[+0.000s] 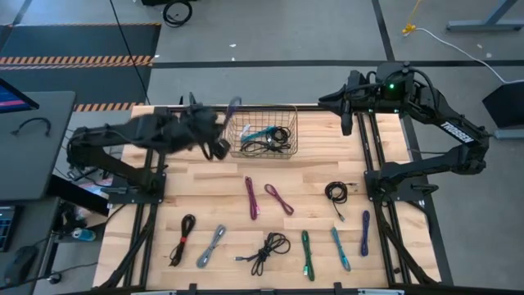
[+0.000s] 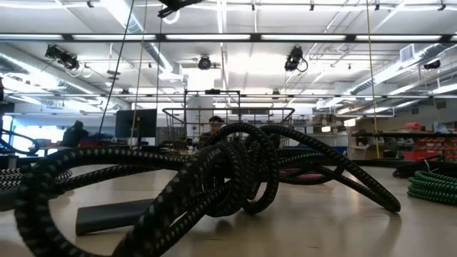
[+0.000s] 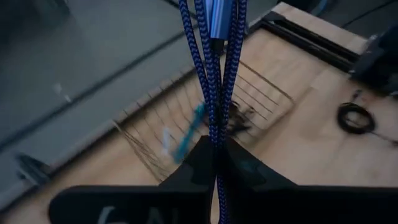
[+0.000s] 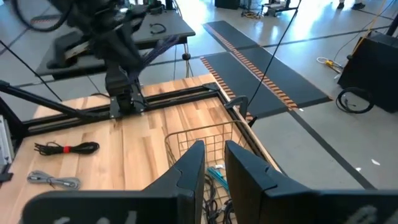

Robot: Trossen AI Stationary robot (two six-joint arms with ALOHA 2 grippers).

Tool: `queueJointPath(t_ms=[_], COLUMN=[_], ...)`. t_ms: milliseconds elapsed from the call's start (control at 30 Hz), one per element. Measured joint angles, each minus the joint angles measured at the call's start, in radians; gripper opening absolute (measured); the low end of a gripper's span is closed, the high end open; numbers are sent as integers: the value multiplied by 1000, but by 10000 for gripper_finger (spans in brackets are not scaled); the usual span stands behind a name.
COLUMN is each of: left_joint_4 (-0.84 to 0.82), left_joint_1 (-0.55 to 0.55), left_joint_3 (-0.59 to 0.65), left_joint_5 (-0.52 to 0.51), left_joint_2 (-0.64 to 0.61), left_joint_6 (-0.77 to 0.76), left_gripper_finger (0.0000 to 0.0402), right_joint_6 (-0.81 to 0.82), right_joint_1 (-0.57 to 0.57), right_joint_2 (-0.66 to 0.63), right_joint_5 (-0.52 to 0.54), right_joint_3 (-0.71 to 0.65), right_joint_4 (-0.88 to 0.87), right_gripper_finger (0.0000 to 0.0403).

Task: Pick and place USB-C Cables
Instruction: Put the dark blue charger cable into the wire basket

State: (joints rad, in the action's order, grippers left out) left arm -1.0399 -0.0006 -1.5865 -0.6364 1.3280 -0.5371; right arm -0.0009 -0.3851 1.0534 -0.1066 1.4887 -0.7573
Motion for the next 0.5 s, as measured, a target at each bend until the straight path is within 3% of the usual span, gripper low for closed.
queueJointPath(t_ms=[167,333,500], left_joint_4=[72,142,137], left_joint_1=[144,294,383], left_joint_3=[-52,-43,-43], left_joint_5=[98,351,544], left_joint_2=[0,31,147], left_joint_6=[262,449,593], left_gripper_finger=[18,18,18], right_joint_6=[11,50,92], right_joint_1=[0,0,0], right_joint_2=[0,0,0], right_joint_5=[0,-17,-26], right_joint_3=[0,0,0], right_joint_4=[14,44,60], right_gripper_finger=[68,68,68])
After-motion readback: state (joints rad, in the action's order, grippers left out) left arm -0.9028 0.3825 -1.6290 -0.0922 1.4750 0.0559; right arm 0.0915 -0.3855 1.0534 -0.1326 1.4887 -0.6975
